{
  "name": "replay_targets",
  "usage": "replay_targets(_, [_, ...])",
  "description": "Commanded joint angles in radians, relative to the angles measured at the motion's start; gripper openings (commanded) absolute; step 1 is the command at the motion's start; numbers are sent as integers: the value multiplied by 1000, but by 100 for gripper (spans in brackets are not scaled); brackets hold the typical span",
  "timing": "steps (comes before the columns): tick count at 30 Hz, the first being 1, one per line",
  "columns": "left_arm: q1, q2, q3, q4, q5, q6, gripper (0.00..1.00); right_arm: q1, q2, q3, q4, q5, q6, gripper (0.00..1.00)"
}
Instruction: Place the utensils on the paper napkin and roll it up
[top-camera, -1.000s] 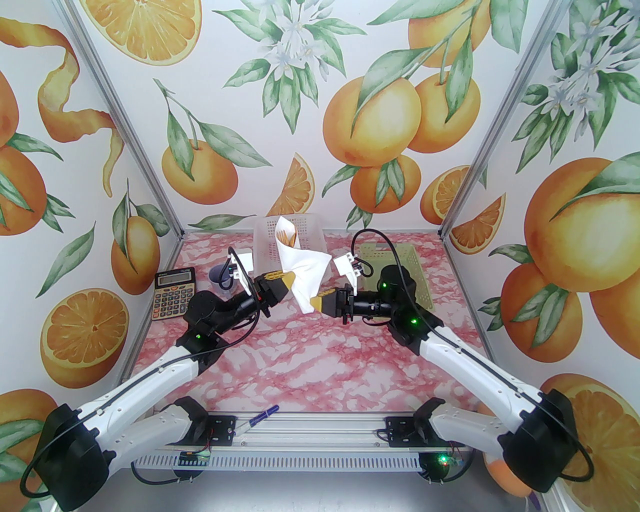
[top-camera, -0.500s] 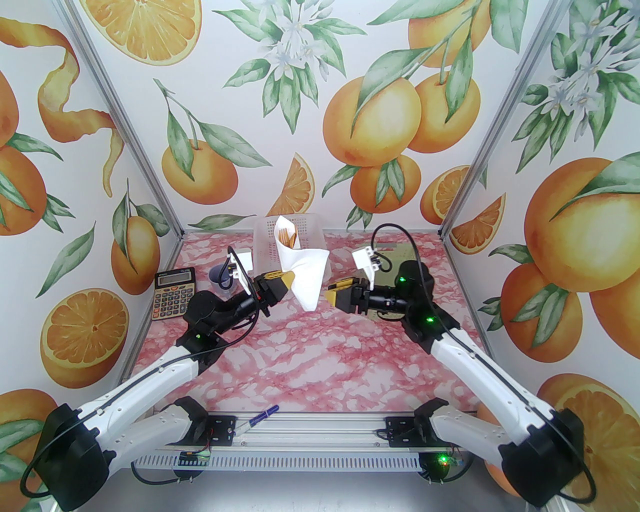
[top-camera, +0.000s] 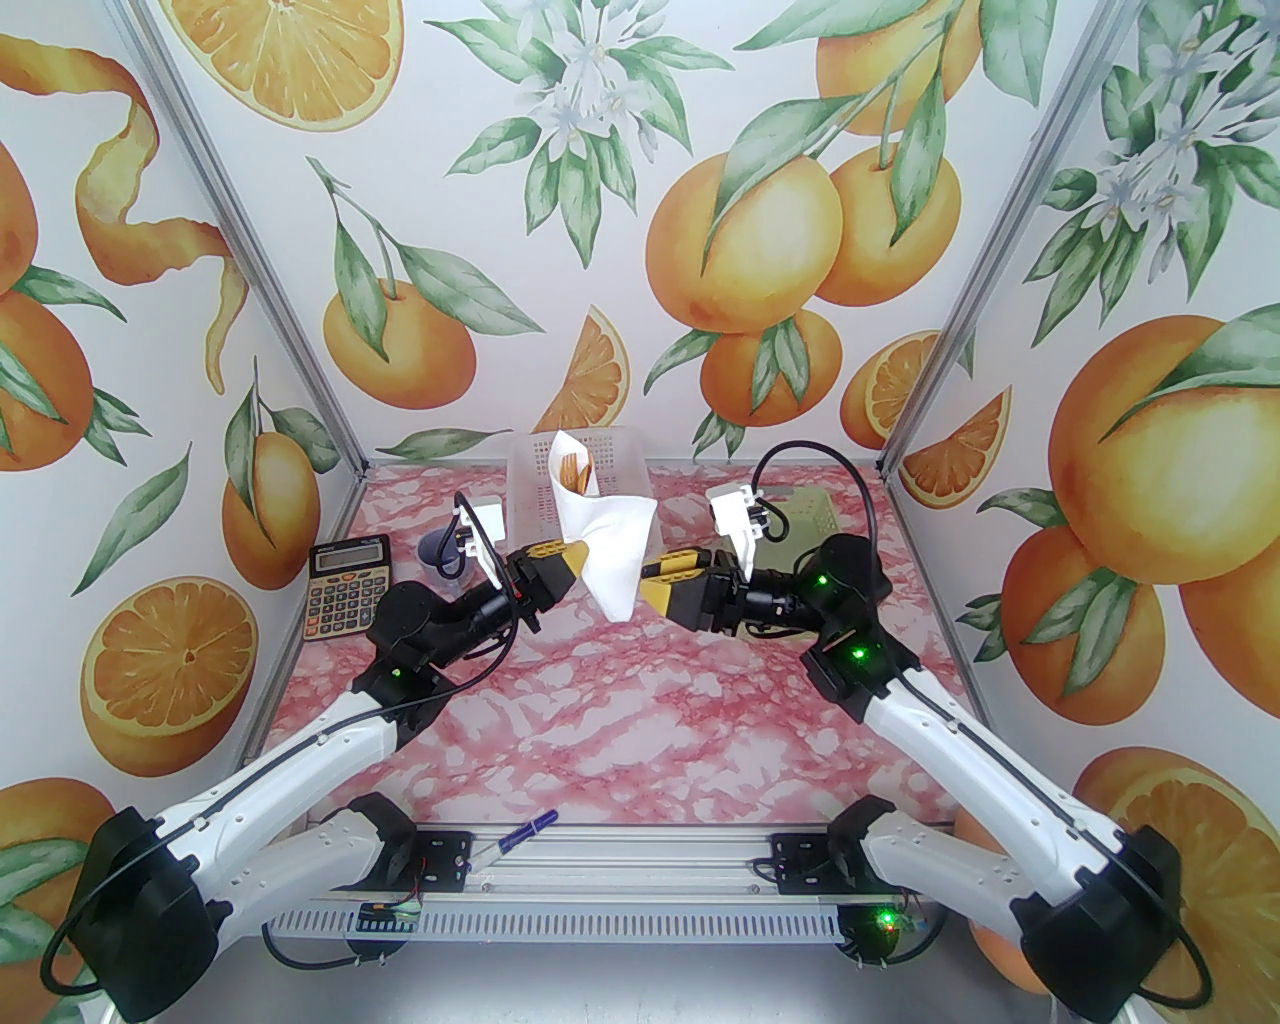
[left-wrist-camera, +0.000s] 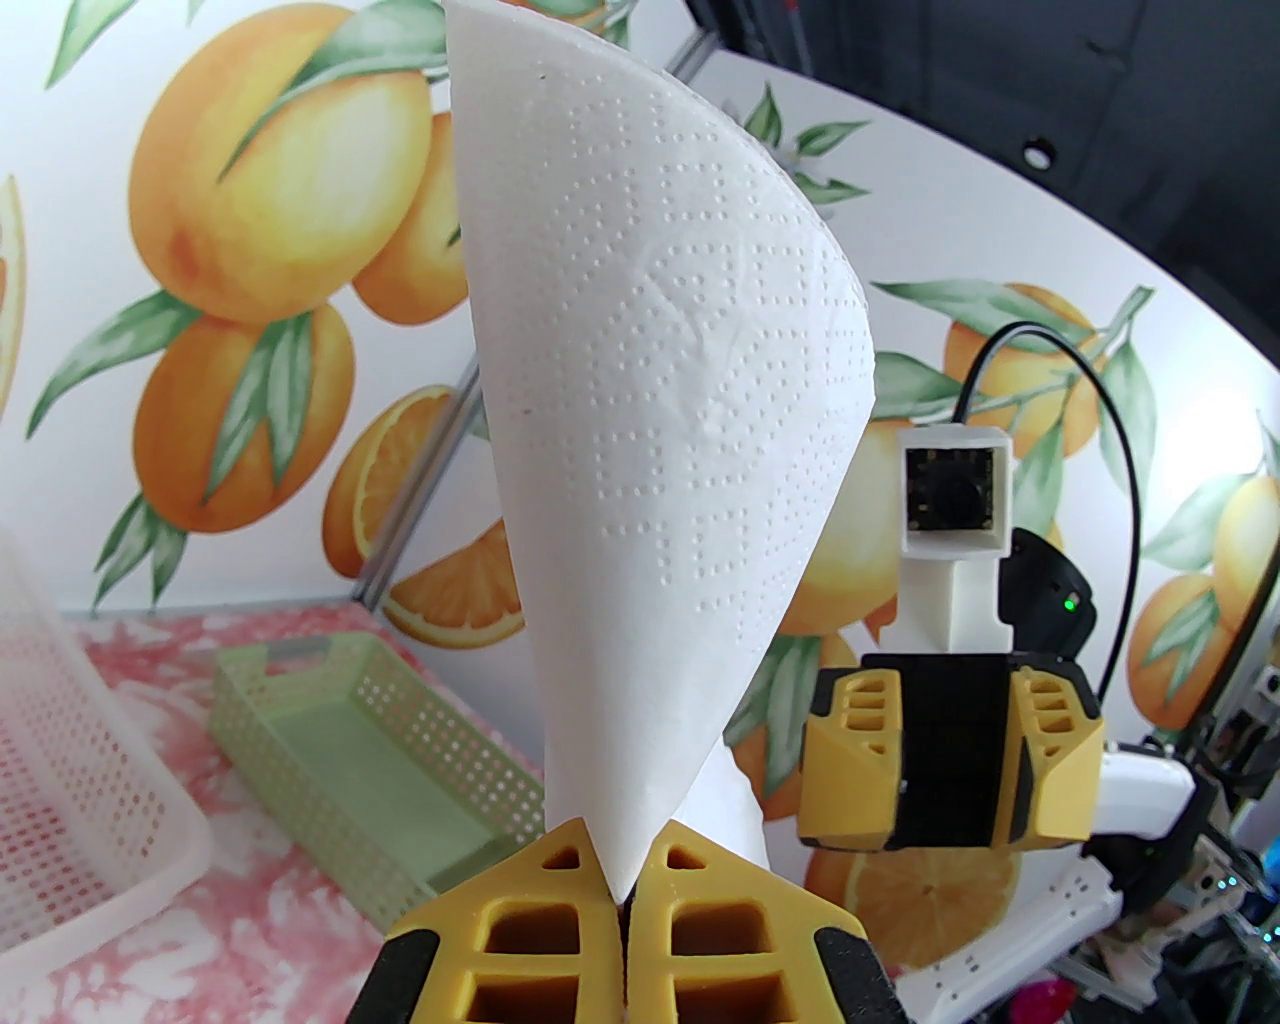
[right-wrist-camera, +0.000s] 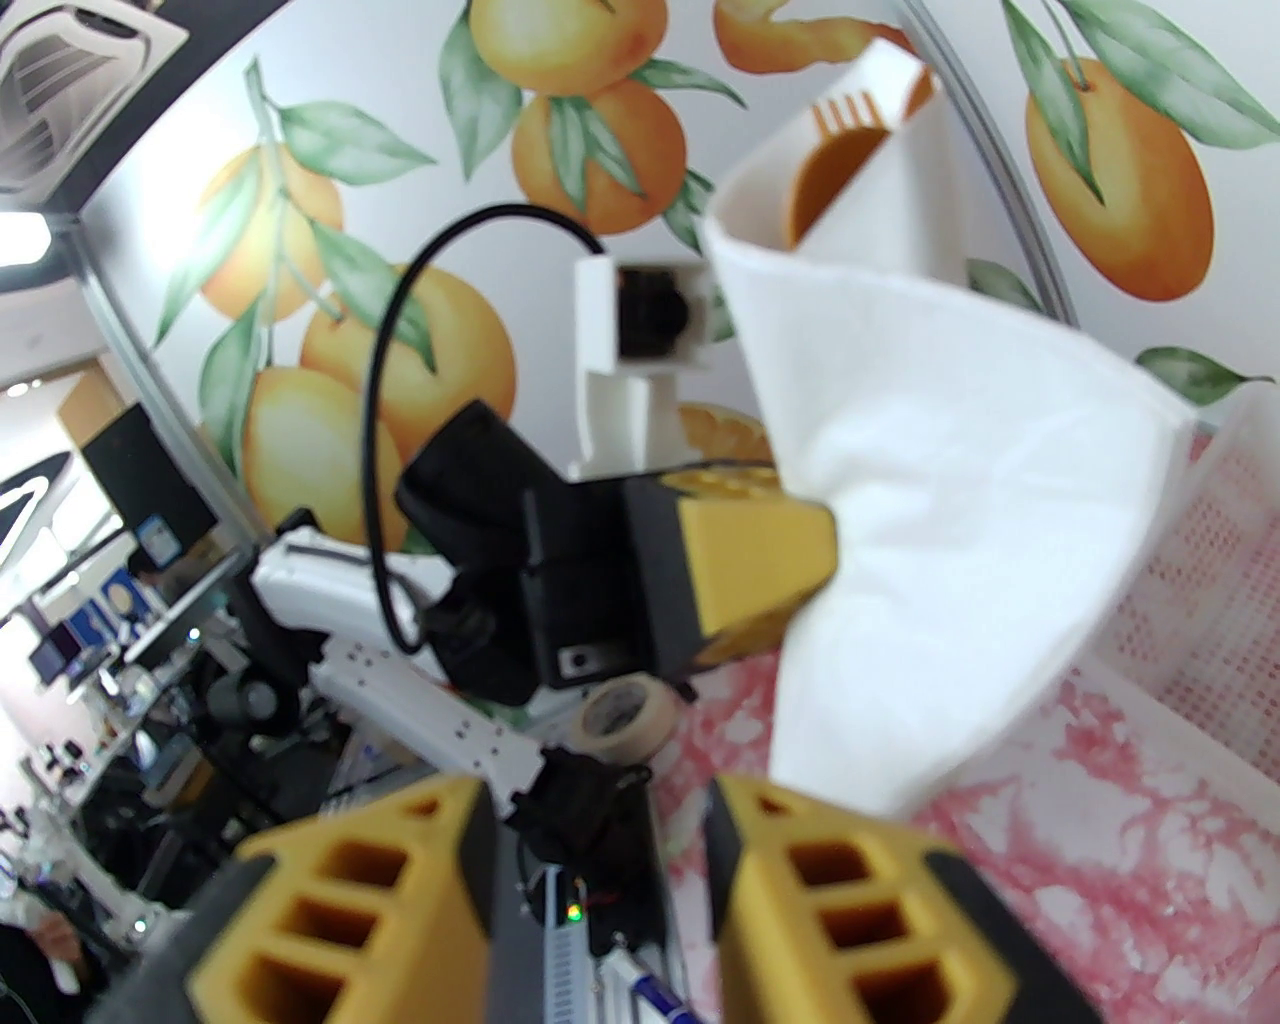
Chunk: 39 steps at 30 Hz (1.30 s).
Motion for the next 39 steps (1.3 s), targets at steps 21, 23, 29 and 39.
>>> replay_targets(21, [2, -6, 2, 53, 8, 1, 0, 20, 101, 117, -210, 156, -226, 42])
replay_targets(23, [3, -7, 2, 56, 11, 0, 0, 20, 101, 116, -221, 171, -237, 43])
replay_targets(29, [2, -3, 2, 62, 17, -3, 0, 20, 118, 127, -194, 163, -229, 45])
replay_targets(39, [2, -3, 2, 47, 22, 2, 0, 9, 146, 182, -169, 167, -241, 45])
